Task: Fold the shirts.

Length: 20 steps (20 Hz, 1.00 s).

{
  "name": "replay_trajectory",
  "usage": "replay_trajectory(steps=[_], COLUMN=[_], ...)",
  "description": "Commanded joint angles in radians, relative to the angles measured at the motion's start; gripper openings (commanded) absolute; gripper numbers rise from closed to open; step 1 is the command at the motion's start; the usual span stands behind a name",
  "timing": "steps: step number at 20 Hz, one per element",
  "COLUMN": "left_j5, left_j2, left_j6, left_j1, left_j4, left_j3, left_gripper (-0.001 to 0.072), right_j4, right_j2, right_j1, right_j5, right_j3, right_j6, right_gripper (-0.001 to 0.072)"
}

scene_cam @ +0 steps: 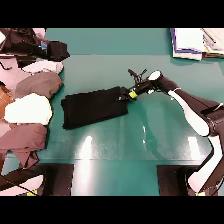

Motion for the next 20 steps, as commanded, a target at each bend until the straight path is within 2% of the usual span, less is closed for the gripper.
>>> replay_trajectory(steps=[1,4,8,15,18,20], left_j5=[0.030,0.046,0.081,0.098,0.113,0.113], left_j2=[0.000,0.000,0.000,0.000,0.000,0.000], left_j6=[0.007,0.011,0.010,-0.024,-0.025,-0.025], left_j1=[-0.087,-0.163,-0.202,-0.202,-0.202,-0.202], left_j4=[0.011,0.013,0.012,0.009,0.005,0.005], left_j3=[-0.001,-0.001,-0.001,-0.001,-0.001,-0.001], left_gripper=[0.0026,0.0027,0.0027,0.0027,0.0027,0.0027], right_j4=[-0.061,-0.179,-0.270,-0.270,-0.274,-0.332], right_j2=[0.071,0.250,0.493,0.753,0.800,0.797], right_j1=[-0.048,-0.222,-0.594,-1.278,-1.426,-1.440], right_j5=[-0.020,-0.027,-0.032,-0.122,-0.136,-0.134], right_j3=[0.015,-0.088,-0.254,-0.475,-0.556,-0.576], right_j6=[-0.015,-0.013,-0.005,-0.003,-0.004,-0.004], right_gripper=[0.0014,0.0014,0.0014,0.0014,0.0014,0.0014])
